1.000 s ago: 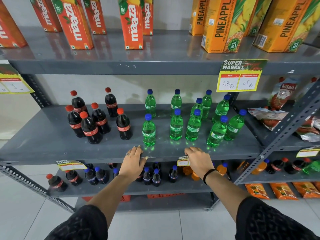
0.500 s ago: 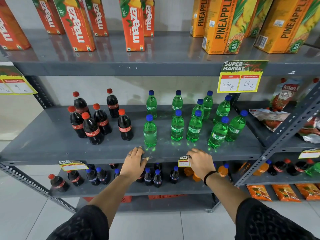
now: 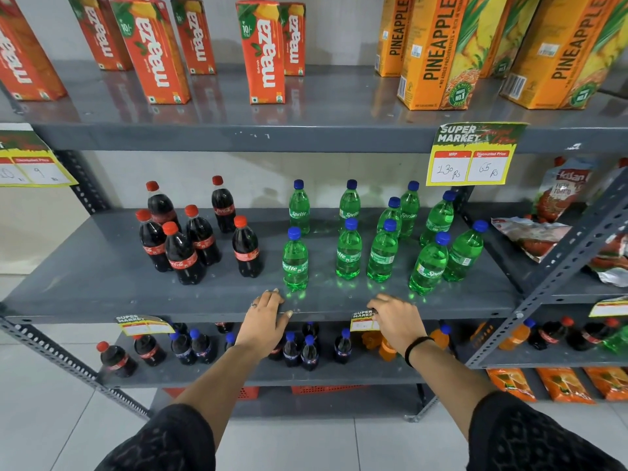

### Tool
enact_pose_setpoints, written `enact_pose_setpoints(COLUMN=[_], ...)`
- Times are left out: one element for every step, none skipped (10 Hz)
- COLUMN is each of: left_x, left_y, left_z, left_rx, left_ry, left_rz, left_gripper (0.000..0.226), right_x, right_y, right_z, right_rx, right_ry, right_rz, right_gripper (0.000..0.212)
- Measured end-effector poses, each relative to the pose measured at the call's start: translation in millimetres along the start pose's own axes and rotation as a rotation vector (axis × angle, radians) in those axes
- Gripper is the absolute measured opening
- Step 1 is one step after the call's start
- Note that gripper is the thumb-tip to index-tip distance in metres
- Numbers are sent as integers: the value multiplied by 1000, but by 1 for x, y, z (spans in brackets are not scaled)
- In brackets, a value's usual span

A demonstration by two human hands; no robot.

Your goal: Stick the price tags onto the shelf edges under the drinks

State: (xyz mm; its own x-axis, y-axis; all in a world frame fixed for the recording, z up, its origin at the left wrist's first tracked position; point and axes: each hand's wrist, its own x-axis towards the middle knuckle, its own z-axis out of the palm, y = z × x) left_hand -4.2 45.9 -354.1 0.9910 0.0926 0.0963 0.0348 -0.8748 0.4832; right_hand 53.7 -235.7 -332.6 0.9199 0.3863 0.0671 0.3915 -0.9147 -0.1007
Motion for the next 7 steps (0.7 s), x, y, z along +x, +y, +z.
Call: enact_pose_setpoints(left_x=[-1, 0, 0, 0, 0, 4, 0], left_y=[0, -3, -3, -4, -4, -1, 1], left_z=[2, 3, 4, 5, 3, -9, -21], left_rx=[-1, 4, 8, 39, 106, 256, 398], left_ry=[2, 12, 14, -11, -76, -105, -124], left_rz=[-7, -3, 2, 1, 6, 74, 143], left_gripper=[40, 39, 40, 44, 49, 49, 49], right_x=[-5, -4, -3, -4, 2, 3, -6], right_y=[-3, -5, -9, -10, -11, -20, -38], right_z=[3, 7, 8, 6, -11, -28, -39], right_rx=[59, 98, 56, 28, 10, -7, 39], right_ry=[16, 55, 45, 10, -74, -123, -58], right_rz=[34, 59, 73, 83, 63, 53, 121], right_gripper=[27, 20, 17, 16, 14, 21, 25])
